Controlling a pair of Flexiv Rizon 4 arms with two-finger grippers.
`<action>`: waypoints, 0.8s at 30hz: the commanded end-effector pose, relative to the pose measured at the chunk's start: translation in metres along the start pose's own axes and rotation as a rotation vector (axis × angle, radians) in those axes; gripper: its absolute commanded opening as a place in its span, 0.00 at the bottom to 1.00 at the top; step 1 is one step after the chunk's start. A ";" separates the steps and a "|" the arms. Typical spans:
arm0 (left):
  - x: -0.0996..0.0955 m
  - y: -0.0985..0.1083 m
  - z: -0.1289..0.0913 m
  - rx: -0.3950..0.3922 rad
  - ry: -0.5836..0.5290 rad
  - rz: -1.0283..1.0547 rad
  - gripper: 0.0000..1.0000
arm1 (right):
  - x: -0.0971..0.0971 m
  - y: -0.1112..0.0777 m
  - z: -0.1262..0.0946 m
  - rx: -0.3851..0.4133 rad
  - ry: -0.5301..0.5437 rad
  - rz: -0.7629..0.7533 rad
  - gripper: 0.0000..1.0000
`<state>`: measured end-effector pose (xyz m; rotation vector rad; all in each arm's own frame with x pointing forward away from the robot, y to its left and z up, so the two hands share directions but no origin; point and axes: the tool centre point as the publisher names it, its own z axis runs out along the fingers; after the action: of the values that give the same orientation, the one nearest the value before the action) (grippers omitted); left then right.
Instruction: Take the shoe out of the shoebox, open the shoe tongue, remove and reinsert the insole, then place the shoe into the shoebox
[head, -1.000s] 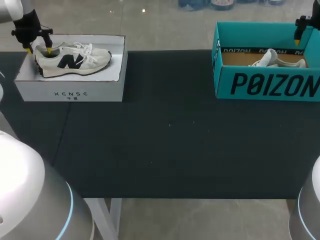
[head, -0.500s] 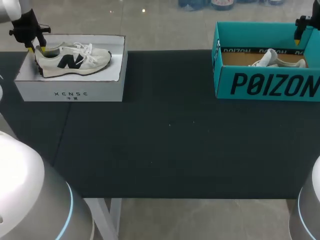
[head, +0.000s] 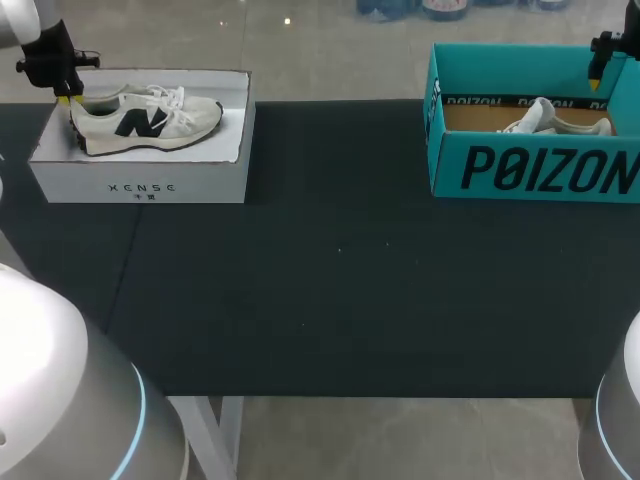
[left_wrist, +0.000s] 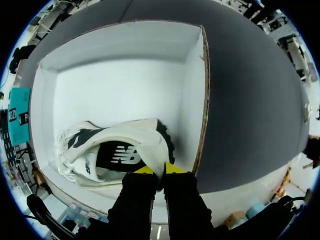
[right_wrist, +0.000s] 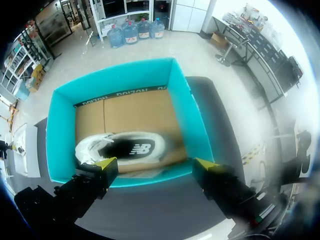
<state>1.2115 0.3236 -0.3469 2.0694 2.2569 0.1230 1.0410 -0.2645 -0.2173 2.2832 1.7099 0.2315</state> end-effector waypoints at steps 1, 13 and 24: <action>-0.001 -0.006 -0.004 -0.017 0.009 0.004 0.00 | 0.000 0.000 0.000 -0.001 -0.001 0.001 1.00; -0.001 -0.015 -0.017 -0.036 0.004 0.011 0.00 | 0.000 0.000 0.000 -0.001 -0.001 0.001 1.00; -0.003 -0.022 -0.045 -0.079 -0.041 -0.006 0.00 | 0.000 0.000 0.000 -0.001 -0.001 0.001 1.00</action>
<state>1.2014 0.3208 -0.3156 2.0238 2.2127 0.1292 1.0409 -0.2645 -0.2174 2.2832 1.7099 0.2314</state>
